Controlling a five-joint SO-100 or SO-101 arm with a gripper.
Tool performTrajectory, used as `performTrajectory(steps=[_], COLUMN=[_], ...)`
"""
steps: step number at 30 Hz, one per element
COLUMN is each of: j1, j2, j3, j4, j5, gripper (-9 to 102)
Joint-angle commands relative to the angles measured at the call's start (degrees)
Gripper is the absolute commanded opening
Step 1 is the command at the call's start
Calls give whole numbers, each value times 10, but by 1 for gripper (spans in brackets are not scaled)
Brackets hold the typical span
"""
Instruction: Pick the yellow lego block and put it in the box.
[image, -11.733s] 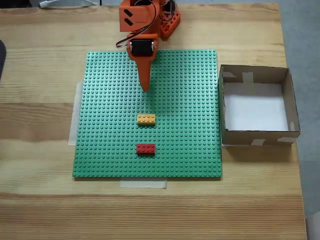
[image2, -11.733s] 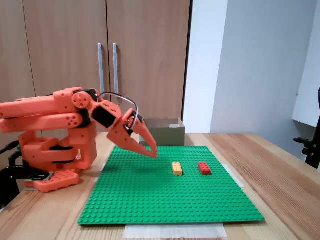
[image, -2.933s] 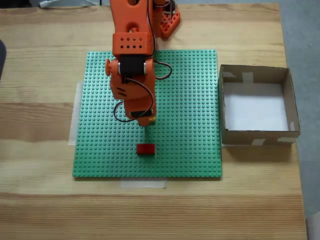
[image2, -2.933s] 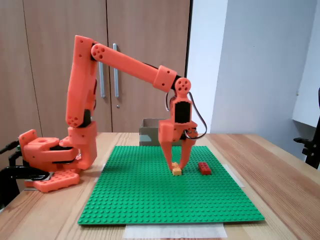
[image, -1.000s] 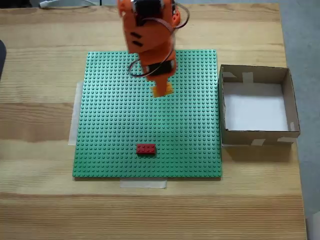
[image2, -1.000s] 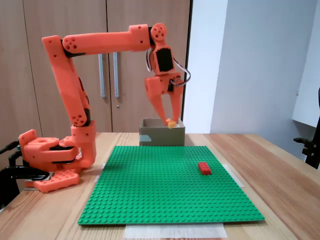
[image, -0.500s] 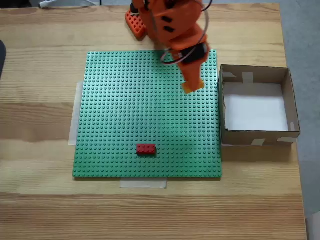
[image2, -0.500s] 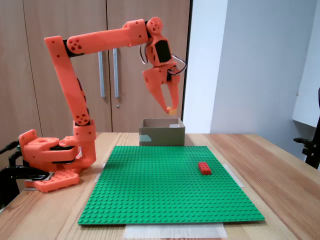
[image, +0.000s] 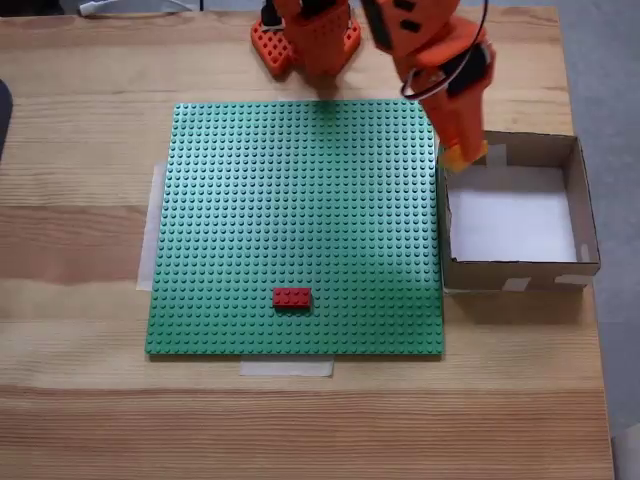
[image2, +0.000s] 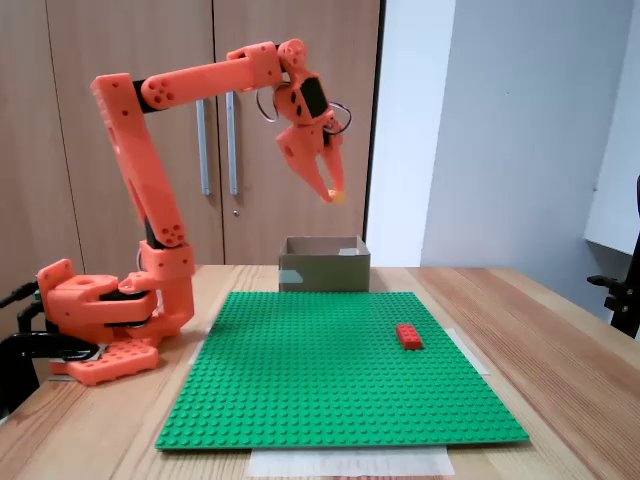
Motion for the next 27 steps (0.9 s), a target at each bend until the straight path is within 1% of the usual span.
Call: performTrajectory(steps=[1,6,11,15,27], j1=[-18,-38,-62,-90,-113], j2=[16,7,-18,-78,-204], j3=[-24,-11,-18,-77,-200], j4=[-25,-69,-76,-42,-4], j5=[-6,-18,-25,-20,-28], gripper=[-1,-1,-1,-1,-1])
